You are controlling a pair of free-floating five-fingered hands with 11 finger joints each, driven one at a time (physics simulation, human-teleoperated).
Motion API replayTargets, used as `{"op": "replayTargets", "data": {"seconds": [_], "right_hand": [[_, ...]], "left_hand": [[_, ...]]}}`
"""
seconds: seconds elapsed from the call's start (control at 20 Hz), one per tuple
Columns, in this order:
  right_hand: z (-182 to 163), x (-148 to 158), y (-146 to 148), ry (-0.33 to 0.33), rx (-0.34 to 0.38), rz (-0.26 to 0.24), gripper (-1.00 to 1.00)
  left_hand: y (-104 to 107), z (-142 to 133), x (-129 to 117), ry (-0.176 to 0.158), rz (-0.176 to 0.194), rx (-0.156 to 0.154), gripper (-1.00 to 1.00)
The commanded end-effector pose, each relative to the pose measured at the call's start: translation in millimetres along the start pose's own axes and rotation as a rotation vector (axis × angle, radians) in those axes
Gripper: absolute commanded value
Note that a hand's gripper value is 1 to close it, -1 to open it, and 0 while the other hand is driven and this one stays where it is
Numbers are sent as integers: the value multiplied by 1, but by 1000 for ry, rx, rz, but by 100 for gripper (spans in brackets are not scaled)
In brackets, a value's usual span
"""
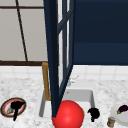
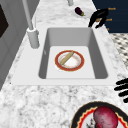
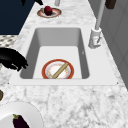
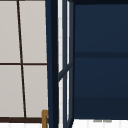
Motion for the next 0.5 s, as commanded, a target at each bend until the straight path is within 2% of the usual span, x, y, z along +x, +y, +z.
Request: {"op": "replayTargets", "data": {"seconds": [0.0, 0.2, 0.45], "right_hand": [[0, 0, 0, 0, 0, 0, 0], [0, 0, 0, 0, 0, 0, 0], [0, 0, 0, 0, 0, 0, 0]], "left_hand": [[-13, -25, 2, 36, 2, -5, -100], [-31, -44, 7, 61, 7, 20, -100], [-54, -69, 12, 64, 11, 17, -100]]}}
